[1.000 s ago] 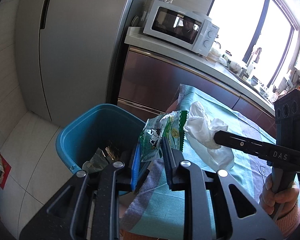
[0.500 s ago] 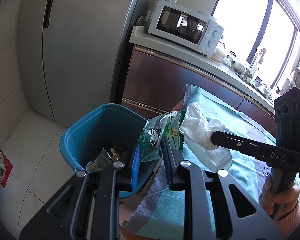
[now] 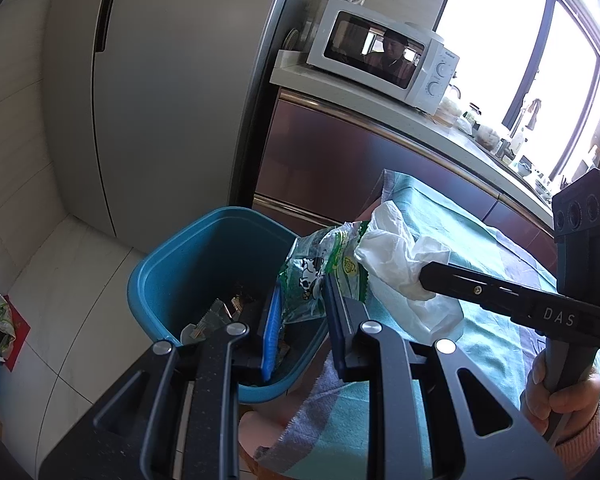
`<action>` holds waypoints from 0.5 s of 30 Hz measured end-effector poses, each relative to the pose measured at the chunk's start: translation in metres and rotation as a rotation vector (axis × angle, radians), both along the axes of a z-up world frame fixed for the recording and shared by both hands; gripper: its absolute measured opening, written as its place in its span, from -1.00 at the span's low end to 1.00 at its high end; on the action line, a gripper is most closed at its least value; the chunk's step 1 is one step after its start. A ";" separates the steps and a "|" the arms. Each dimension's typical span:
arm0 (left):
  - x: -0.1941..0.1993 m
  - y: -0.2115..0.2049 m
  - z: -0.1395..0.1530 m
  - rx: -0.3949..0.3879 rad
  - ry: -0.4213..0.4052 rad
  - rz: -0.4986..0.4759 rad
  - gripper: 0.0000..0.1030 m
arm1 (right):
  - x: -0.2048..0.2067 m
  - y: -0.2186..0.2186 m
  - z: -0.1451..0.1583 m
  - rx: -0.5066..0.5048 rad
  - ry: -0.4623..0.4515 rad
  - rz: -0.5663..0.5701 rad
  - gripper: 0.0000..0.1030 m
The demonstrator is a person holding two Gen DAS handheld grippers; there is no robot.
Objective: Collect trash
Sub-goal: 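Lower both tools over the teal bin and open them to drop the items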
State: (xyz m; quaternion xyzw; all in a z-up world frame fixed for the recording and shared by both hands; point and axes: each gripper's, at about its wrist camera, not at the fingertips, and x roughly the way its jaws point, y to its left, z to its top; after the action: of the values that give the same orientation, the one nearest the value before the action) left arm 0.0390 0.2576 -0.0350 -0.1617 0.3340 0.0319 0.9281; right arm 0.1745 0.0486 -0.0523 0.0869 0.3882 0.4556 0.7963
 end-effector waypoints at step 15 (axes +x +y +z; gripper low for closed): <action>0.006 0.001 -0.001 0.009 0.006 0.020 -0.58 | 0.000 0.017 -0.002 -0.032 -0.002 0.021 -0.80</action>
State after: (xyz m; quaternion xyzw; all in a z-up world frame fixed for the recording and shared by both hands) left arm 0.0446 0.2582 -0.0365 -0.1608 0.3351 0.0431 0.9273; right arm 0.1741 0.0657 -0.0542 0.0697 0.3956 0.4579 0.7931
